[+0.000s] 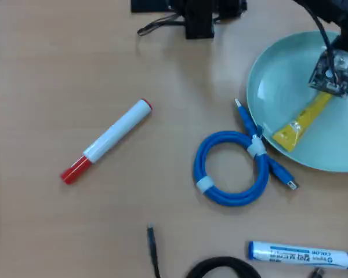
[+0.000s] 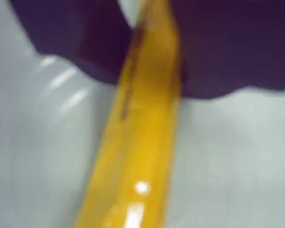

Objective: Pick up the yellow coffee stick, then put it in the green bowl

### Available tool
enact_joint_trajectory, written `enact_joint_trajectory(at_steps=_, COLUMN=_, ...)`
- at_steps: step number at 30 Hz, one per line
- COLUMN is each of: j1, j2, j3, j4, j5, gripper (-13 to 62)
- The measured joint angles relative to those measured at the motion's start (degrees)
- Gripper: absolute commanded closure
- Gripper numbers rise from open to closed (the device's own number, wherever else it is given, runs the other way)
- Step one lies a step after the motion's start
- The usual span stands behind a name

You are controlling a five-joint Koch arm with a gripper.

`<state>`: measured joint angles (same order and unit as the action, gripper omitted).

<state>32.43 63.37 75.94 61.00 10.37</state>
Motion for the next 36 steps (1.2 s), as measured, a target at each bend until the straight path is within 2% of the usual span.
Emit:
enact_joint_trajectory(at_steps=8, j1=0.26, j2=0.79, j3=4.13, j4=-5.27, j5=0.09, gripper=55.9)
enact_joint_trajectory(at_steps=11, j1=0.18, j2=0.88, j3=4.13, j4=-6.06, j5=0.09, gripper=51.8)
enact_joint_trajectory(at_steps=17, j1=-0.35, j2=0.88, j3=5.19, j4=-6.15, j5=0.00, gripper=29.4)
enact_joint_trajectory(at_steps=23, j1=-0.44, j2=0.88, j3=7.65, j4=-5.80, j5=-0.09, gripper=3.0)
enact_joint_trajectory(at_steps=26, j1=-0.44, j2=1.05, j3=9.23, j4=-5.71, j5=-0.09, gripper=-6.7)
enact_joint_trajectory(at_steps=36, j1=0.09, j2=4.57, j3=9.58, j4=-1.58, j5=0.00, gripper=-6.9)
